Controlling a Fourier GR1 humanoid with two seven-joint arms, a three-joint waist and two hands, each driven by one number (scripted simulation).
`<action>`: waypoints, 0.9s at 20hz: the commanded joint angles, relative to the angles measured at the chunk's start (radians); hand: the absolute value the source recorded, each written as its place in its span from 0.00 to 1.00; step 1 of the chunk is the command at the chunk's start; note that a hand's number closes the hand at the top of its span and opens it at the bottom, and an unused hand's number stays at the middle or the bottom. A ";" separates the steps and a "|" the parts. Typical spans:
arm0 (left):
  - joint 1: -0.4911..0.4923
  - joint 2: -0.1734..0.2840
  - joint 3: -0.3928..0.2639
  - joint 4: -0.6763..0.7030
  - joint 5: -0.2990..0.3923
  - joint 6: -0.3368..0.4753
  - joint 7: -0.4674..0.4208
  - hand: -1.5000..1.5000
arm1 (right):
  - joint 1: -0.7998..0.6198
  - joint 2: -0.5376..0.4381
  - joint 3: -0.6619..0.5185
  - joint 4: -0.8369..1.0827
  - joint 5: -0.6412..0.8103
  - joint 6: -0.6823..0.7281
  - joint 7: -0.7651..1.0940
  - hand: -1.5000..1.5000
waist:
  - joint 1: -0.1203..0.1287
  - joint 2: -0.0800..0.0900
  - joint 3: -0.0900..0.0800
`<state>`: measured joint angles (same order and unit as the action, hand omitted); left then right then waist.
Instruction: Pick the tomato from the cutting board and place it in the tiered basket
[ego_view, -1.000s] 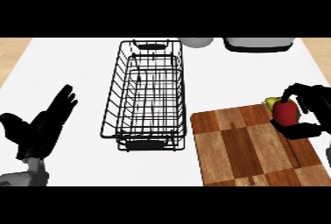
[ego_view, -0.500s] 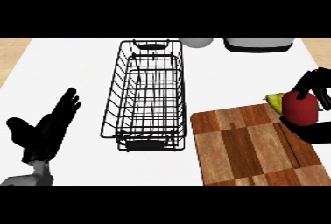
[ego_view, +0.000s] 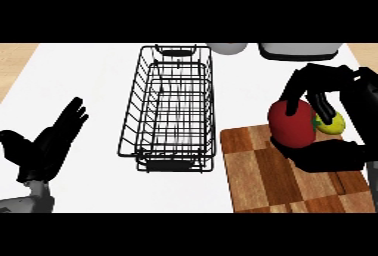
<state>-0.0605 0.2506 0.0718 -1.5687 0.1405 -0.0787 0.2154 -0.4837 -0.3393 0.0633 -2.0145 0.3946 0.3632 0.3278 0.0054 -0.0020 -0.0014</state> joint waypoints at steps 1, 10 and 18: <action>-0.017 -0.030 -0.021 0.022 -0.029 0.020 0.000 0.50 | -0.175 0.106 0.114 -0.007 0.039 0.009 0.231 1.00 | 0.003 0.000 0.000; 0.006 -0.047 -0.011 0.017 -0.046 0.017 -0.024 0.50 | -0.308 0.310 0.245 0.194 0.203 -0.044 0.323 1.00 | 0.002 0.001 0.001; -0.051 -0.023 0.040 0.057 -0.019 -0.021 0.001 0.50 | -0.314 0.338 0.259 0.365 0.241 -0.113 0.285 1.00 | -0.001 0.003 0.001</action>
<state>-0.0619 0.2195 0.0834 -1.5710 0.1133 -0.0878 0.2199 -0.7823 -0.0155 0.3253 -1.7263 0.6275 0.2589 0.6418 0.0075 -0.0002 -0.0006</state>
